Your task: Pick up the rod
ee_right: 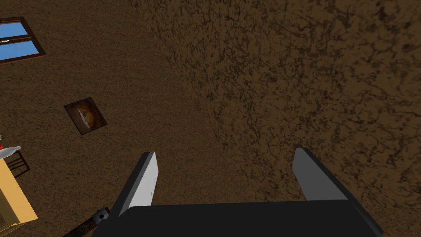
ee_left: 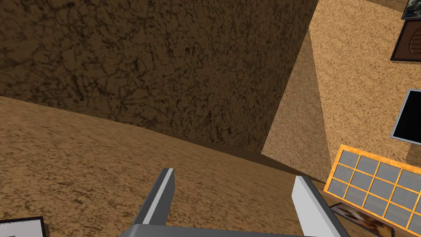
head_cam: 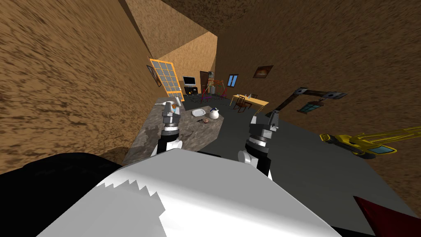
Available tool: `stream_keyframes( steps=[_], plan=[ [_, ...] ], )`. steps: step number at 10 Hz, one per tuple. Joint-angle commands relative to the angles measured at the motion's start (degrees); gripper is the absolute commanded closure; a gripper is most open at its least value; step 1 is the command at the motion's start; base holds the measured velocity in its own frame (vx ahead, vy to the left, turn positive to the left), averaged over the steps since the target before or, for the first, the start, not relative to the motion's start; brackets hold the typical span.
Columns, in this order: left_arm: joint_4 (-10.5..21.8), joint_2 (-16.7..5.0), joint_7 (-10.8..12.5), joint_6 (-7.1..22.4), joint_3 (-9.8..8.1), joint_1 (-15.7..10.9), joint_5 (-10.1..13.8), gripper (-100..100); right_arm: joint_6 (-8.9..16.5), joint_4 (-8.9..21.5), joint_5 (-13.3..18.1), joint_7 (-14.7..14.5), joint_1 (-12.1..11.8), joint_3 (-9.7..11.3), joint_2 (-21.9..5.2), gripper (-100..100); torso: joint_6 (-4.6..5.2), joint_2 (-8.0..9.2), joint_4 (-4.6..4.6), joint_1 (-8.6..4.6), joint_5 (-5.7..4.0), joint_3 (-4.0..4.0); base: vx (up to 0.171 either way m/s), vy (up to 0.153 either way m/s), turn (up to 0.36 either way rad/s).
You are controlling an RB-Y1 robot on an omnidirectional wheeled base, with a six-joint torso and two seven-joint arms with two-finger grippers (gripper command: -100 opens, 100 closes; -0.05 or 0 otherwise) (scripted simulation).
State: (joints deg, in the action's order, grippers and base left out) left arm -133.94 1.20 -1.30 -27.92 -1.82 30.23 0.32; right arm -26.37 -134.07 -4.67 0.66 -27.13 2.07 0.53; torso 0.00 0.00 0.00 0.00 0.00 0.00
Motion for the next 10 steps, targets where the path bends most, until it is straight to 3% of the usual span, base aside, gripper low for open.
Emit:
stream_keyframes(
  steps=[1, 4, 5, 7, 10],
  plan=[
    [0.5, -2.0, 1.0, 2.0, -0.14, -0.7, 0.7, -100, 0.0, 0.0, 0.0, 0.0, 0.0, 0.0, 0.0, 0, 0.00, 0.00, 0.00, 0.00, 0.00, 0.00, -0.017, -0.024, -0.049],
    [2.0, -5.8, 3.3, 6.6, -0.48, -2.5, 2.5, -100, 0.0, 0.0, 0.0, 0.0, 0.0, 0.0, 0.0, 0, 0.01, 0.12, 0.03, -0.20, -0.04, 0.07, -0.034, -0.051, -0.053],
    [2.0, -5.8, 3.3, 6.9, -0.48, -2.5, 2.5, -100, 0.0, 0.0, 0.0, 0.0, 0.0, 0.0, 0.0, 0, 0.01, 0.12, 0.03, -0.19, -0.04, 0.07, -0.021, -0.027, -0.015],
    [3.5, -8.9, 5.5, 10.7, -0.78, -4.2, 4.3, -100, 0.0, 0.0, 0.0, 0.0, 0.0, 0.0, 0.0, 0, 0.01, 0.07, 0.02, -0.09, -0.02, 0.04, -0.020, -0.032, -0.060],
    [4.5, -10.6, 6.7, 14.1, -0.95, -5.1, 5.3, -100, 0.0, 0.0, 0.0, 0.0, 0.0, 0.0, 0.0, 0, 0.01, 0.07, 0.01, -0.11, -0.02, 0.04, -0.016, -0.030, -0.034]
  ],
)
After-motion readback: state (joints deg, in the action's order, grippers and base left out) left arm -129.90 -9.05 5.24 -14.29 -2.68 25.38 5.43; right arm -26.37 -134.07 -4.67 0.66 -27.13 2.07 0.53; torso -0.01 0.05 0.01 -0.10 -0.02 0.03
